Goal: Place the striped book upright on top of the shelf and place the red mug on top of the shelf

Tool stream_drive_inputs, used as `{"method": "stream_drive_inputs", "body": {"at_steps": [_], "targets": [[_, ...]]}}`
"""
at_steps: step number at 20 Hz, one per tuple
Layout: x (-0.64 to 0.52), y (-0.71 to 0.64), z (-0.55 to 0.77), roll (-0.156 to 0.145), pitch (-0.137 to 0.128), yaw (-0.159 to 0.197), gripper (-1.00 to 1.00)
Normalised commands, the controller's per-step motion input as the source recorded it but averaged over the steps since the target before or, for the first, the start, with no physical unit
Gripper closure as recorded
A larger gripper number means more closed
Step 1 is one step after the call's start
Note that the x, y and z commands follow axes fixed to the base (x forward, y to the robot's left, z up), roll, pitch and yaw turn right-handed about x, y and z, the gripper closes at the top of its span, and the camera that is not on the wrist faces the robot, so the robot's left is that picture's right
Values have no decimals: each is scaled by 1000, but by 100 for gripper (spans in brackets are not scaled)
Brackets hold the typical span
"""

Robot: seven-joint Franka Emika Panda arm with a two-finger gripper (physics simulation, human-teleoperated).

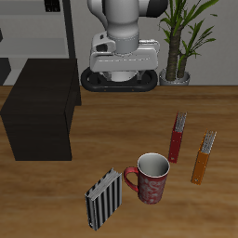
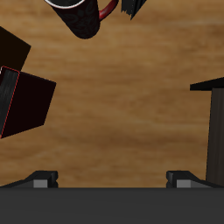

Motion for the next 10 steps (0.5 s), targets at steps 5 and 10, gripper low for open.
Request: {"method": "stream_drive_inputs", "body": {"at_steps": [5,10], "targets": [[121,54,105,-50,-10,1,-100],[250,-73,158,-69,-19,-3,-100]]}}
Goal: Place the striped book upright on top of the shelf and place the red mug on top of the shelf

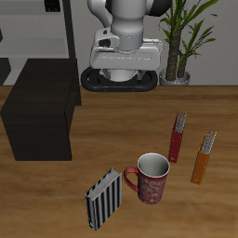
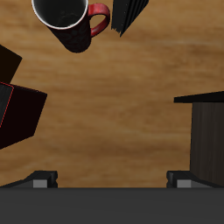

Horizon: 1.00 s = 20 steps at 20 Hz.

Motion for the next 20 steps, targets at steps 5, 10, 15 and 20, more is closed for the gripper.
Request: {"method": "stream_drive_inputs", "body": {"at_steps": [5,10,15,20], "targets": [[294,-62,104,-4,-5,34,-100],[441,-224,73,-34,9,0,-100],[404,-34,11,35,-28,67,-100],[310,-82,40,52,-7,2,-100]]}}
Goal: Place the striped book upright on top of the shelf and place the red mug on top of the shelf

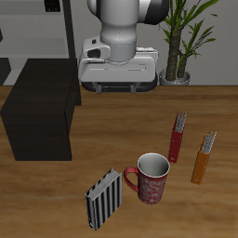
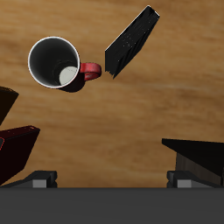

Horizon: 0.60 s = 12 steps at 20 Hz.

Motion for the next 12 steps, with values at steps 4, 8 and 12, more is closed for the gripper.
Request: {"method": "stream_drive_inputs", "body": {"at_steps": [4,8,12], "targets": [[314,-64,80,30,-11,-65,-100],[284,-44,40,7,9,-39,-100],[376,-2,28,-2,-24,-69,-100]]}}
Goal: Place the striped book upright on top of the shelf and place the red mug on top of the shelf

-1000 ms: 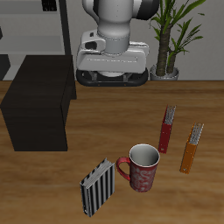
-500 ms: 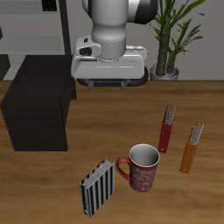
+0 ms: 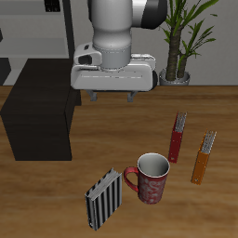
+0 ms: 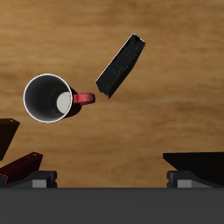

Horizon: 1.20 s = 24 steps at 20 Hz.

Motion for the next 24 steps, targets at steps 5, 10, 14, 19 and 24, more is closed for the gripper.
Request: {"method": "stream_drive_inputs", "body": {"at_steps": [5,10,14,19,24], "targets": [[321,47,-196,21,-40,15,-100],[257,-9,-188,0,11,-53,-100],[270,-14,-147,-7,12,7,-100],[347,-79,-124,-27,-17,-29,-100],[209,-13,-223,-18,-11,-59,-100]]}}
